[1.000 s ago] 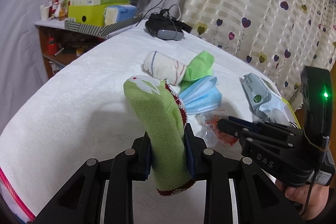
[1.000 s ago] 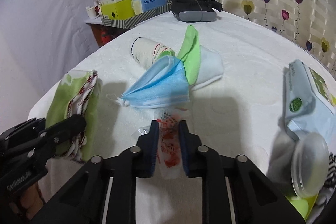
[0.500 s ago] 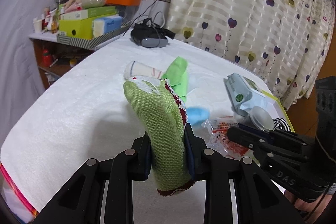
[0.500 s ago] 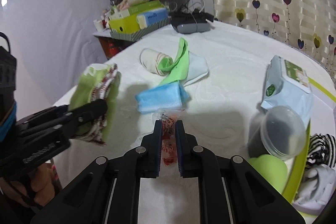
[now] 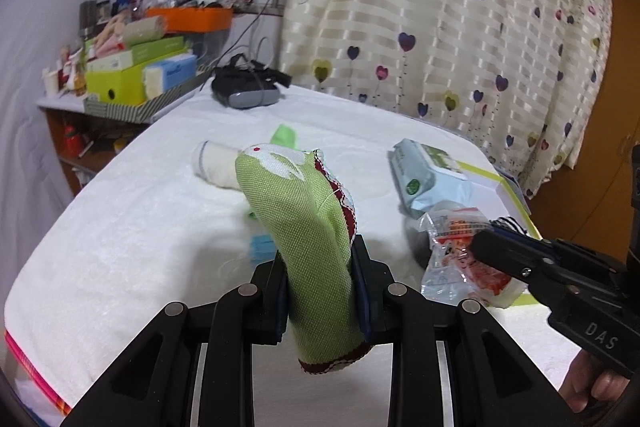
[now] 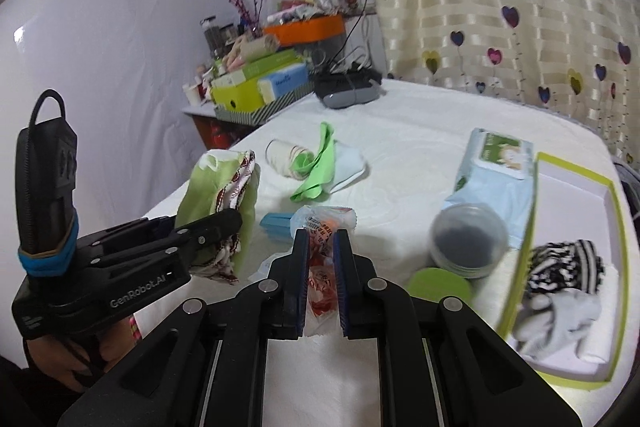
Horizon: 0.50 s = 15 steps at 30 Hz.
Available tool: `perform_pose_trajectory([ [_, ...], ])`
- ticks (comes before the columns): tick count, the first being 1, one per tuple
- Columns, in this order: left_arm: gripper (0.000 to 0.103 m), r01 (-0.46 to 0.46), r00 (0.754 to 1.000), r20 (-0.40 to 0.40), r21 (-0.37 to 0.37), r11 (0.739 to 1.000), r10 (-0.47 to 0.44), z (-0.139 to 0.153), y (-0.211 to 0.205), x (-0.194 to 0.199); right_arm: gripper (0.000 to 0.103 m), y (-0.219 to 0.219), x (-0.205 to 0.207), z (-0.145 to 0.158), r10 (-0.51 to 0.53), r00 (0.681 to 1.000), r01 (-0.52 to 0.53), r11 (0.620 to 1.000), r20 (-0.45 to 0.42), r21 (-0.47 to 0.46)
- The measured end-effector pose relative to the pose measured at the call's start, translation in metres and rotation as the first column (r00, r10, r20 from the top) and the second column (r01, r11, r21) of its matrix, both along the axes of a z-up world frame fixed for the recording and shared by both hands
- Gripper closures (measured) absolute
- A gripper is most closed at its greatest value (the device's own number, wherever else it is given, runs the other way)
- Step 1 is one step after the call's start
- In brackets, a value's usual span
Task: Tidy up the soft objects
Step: 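Carry the green mitt and plastic bag toward the white box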
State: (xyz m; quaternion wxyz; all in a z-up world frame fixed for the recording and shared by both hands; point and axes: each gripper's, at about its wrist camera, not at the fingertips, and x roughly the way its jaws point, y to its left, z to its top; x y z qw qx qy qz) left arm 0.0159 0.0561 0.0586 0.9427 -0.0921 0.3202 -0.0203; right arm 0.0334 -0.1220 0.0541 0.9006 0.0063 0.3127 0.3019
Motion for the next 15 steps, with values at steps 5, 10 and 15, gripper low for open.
perform_pose_trajectory([
  [5,0.078,0.046,0.999,0.022,0.018,0.999,-0.046,0.011,-0.021,0.002,0.09,-0.022,-0.008,0.011,-0.042,0.999,0.042,0.999,0.032,0.021],
  [10,0.078,0.081,0.996,0.035,0.03,0.996,-0.082,0.017,-0.039,0.003,0.09,-0.041,-0.015,0.02,-0.079,0.995,0.076,0.996,0.056,0.041],
  [15,0.078,0.117,0.992,0.034,0.042,0.992,-0.119,0.019,-0.057,0.005,0.09,-0.059,-0.016,0.021,-0.111,0.992,0.108,0.993,0.058,0.054],
])
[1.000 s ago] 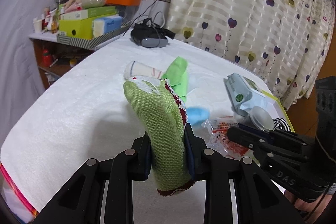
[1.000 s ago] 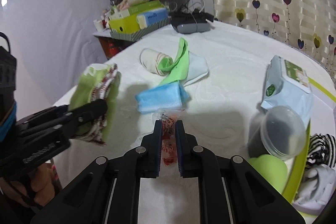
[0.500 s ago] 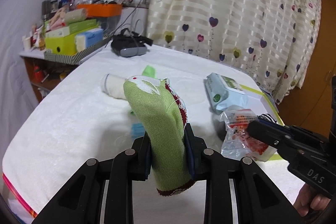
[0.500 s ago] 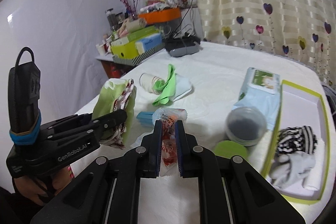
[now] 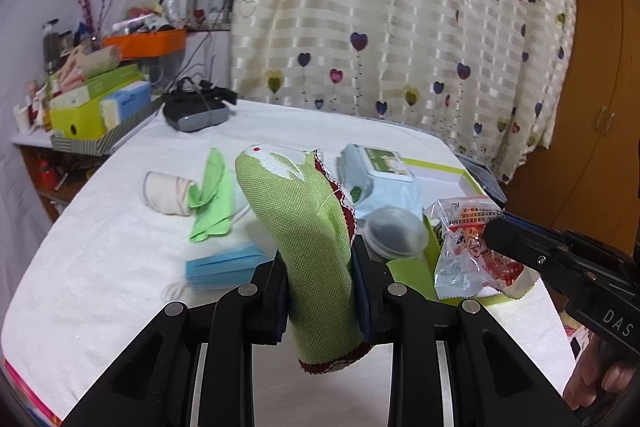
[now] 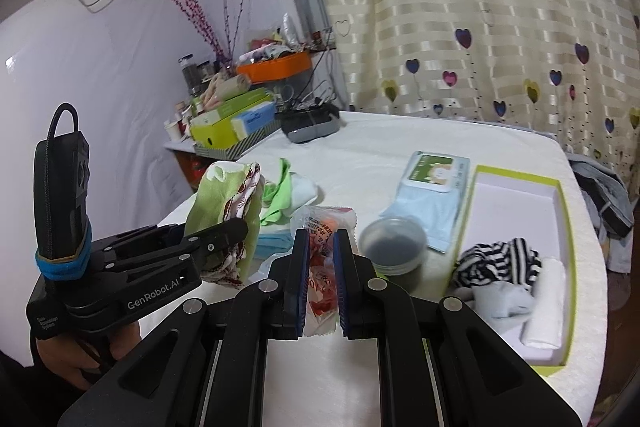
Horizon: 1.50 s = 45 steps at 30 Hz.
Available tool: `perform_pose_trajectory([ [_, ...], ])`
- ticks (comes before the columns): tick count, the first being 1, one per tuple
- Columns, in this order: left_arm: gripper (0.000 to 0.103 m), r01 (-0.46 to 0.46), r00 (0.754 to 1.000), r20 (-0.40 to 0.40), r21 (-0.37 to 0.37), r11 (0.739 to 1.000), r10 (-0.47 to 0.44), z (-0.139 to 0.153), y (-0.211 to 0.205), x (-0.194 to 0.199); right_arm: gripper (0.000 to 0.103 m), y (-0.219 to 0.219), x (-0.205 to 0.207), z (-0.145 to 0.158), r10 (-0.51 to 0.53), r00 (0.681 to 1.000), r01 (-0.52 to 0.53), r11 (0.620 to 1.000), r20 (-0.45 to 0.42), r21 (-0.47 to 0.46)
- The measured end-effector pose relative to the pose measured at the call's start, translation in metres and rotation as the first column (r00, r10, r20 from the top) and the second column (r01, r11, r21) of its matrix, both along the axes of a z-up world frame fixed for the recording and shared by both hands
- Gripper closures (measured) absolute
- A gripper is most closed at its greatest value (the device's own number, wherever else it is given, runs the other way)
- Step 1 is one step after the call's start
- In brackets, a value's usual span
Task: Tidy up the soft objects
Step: 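Carry the green mitt and plastic bag toward the white box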
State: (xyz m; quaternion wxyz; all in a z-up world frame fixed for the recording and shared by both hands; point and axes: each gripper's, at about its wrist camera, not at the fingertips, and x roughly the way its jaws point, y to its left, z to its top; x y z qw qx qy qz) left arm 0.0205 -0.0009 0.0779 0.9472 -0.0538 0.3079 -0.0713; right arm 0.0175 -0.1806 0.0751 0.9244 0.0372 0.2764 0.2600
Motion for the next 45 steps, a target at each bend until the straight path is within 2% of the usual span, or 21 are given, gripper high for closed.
perform_pose_trajectory([
  [12,0.078,0.067,0.998,-0.002,0.013,0.998,-0.067,0.002,-0.035,0.003,0.09,-0.036,-0.007,0.002,-0.068,0.998,0.067,0.997,0.011,0.026],
  [27,0.078,0.193,0.981,0.005,0.003,0.981,-0.193,0.009,-0.081,0.016,0.09,-0.097,-0.005,0.004,-0.206,0.979,0.205,0.977,0.011,0.052],
  [34,0.078,0.233,0.972,0.007,0.014,0.972,-0.233,0.013,-0.105,0.029,0.09,-0.135,0.004,0.005,-0.292,0.956,0.291,0.954,0.008,0.07],
  [45,0.078,0.29,0.957,-0.012,0.029,0.957,-0.29,0.015,-0.145,0.064,0.09,-0.16,0.041,-0.009,-0.327,0.944,0.329,0.942,-0.033,0.062],
])
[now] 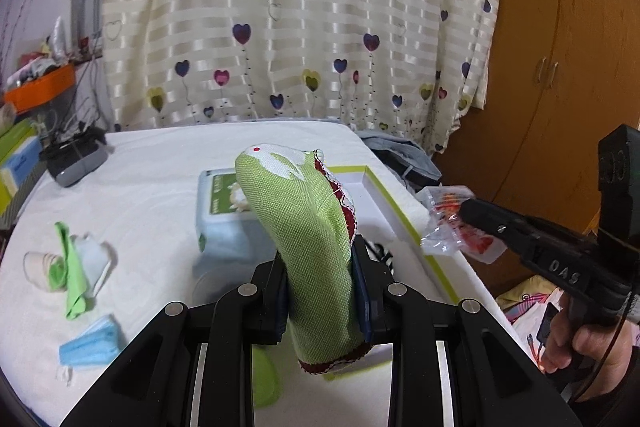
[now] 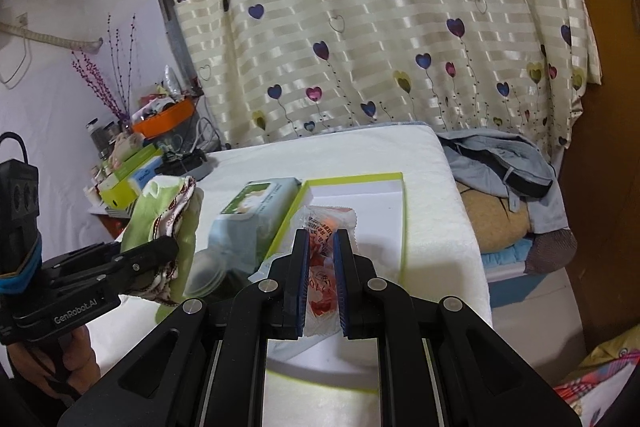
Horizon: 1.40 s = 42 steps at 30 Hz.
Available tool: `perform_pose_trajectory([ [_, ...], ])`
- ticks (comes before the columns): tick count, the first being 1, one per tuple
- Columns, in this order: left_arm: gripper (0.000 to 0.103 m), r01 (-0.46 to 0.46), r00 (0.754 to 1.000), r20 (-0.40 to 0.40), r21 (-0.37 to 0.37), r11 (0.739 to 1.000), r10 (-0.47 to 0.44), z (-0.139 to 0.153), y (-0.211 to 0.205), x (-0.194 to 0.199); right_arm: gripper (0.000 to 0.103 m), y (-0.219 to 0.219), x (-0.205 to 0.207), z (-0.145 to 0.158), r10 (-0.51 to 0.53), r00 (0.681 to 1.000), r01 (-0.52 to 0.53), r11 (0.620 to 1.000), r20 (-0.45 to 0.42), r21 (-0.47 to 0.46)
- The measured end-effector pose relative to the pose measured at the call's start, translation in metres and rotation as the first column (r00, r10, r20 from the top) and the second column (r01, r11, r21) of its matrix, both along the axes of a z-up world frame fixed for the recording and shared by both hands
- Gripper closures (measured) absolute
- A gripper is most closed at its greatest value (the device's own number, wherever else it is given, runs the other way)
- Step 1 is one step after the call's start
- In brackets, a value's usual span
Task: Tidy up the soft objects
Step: 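Carry the green mitt and plastic bag toward the white box, then lower the mitt and plastic bag into the white box and open both tools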
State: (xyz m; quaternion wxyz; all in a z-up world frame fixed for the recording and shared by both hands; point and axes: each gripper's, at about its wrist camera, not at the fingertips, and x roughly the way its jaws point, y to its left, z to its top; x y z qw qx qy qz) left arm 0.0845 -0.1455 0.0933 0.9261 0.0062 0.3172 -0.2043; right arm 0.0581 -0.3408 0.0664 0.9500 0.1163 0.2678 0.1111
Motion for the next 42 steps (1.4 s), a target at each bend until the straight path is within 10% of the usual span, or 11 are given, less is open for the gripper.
perform_pose_trajectory([
  [26,0.077,0.035,0.988,-0.15,0.093,0.995,-0.021,-0.057,-0.059,0.085,0.089,-0.015,0.094,-0.067,0.013,0.982,-0.015,1.0,-0.186,-0.011],
  [34,0.076,0.052,0.985,-0.168,0.11,0.993,-0.033,-0.064,-0.071,0.091,0.064,-0.023,0.084,-0.058,-0.031,0.987,0.026,0.999,-0.157,-0.03],
  [42,0.066,0.074,0.984,-0.168,0.082,0.994,-0.059,-0.058,-0.073,0.087,0.064,-0.022,0.073,-0.047,-0.04,0.991,0.036,0.999,-0.127,-0.031],
])
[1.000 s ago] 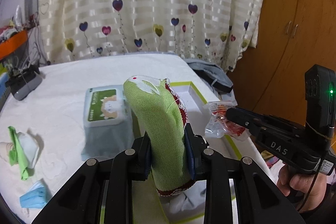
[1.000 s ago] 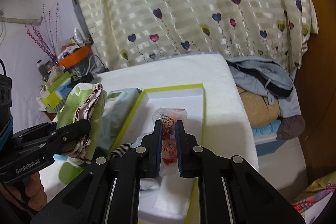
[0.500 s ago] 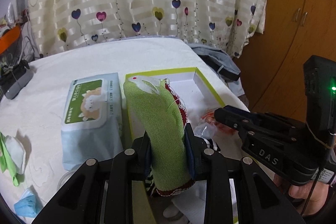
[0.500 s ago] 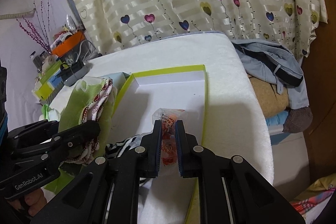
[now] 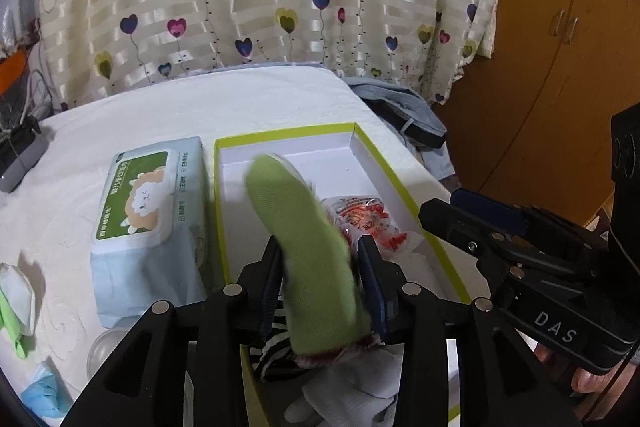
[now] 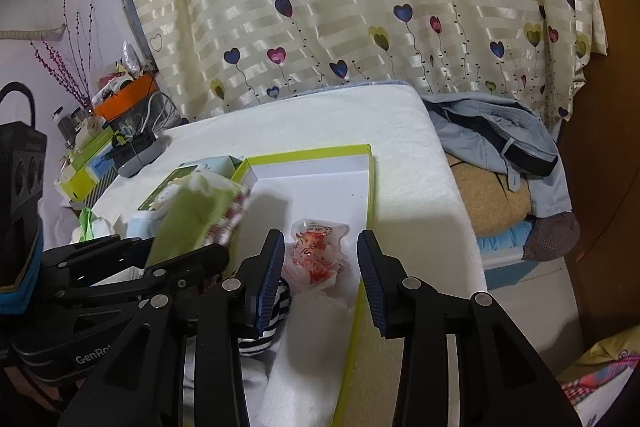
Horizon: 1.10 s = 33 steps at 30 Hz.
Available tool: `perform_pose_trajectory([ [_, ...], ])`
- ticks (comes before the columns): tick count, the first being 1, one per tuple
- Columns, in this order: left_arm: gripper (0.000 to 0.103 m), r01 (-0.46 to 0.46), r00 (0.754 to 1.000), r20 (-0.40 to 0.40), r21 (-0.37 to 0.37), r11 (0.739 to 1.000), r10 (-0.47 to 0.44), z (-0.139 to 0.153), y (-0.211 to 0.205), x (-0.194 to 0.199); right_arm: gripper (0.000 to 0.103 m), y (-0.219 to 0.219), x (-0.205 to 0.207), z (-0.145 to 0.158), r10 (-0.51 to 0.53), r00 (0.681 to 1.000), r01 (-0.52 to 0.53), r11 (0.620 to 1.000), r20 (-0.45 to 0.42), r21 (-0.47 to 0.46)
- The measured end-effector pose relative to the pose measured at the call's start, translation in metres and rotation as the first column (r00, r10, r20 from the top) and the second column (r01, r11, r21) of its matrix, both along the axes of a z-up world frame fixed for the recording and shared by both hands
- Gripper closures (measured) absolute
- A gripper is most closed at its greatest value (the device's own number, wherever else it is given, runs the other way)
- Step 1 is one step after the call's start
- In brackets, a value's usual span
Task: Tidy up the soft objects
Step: 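Lower the mitt and plastic bag into the white box and open both tools, then move both tools back toward the blue mask and green cloth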
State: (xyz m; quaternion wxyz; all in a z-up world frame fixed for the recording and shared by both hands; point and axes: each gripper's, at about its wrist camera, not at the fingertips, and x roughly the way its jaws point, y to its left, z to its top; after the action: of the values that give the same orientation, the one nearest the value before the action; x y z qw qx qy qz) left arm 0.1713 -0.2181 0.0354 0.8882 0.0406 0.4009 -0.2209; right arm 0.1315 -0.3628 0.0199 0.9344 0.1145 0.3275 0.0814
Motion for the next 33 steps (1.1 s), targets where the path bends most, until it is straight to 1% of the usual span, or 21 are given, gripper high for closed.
perform_pose_trajectory([
  [6,0.066,-0.001,0.999,0.035,-0.019,1.0,0.002,0.015,0.004,-0.012,0.063,0.0,-0.015,0.009,-0.032,0.999,0.032,0.999,0.017,-0.017],
  [9,0.066,0.001,0.999,0.053,-0.021,1.0,0.0,0.022,0.007,-0.019,0.056,0.002,-0.024,0.015,-0.047,0.999,0.047,0.999,0.025,-0.021],
  [14,0.066,0.005,0.997,0.083,-0.034,0.999,-0.002,0.035,0.016,-0.039,0.056,0.011,-0.044,0.03,-0.057,0.997,0.06,0.997,0.052,-0.049],
  [17,0.065,0.003,0.995,0.102,-0.034,0.999,0.001,0.039,0.021,-0.052,0.056,0.02,-0.056,0.038,-0.05,0.996,0.055,0.996,0.072,-0.068],
  [24,0.066,-0.004,0.994,0.113,-0.052,0.999,0.01,0.044,0.039,-0.078,0.056,0.039,-0.081,0.049,-0.028,0.995,0.037,0.995,0.095,-0.096],
  [33,0.065,-0.024,0.991,0.133,-0.077,0.997,0.034,0.051,0.067,-0.105,0.056,0.064,-0.101,0.056,0.023,0.994,-0.01,0.993,0.111,-0.119],
])
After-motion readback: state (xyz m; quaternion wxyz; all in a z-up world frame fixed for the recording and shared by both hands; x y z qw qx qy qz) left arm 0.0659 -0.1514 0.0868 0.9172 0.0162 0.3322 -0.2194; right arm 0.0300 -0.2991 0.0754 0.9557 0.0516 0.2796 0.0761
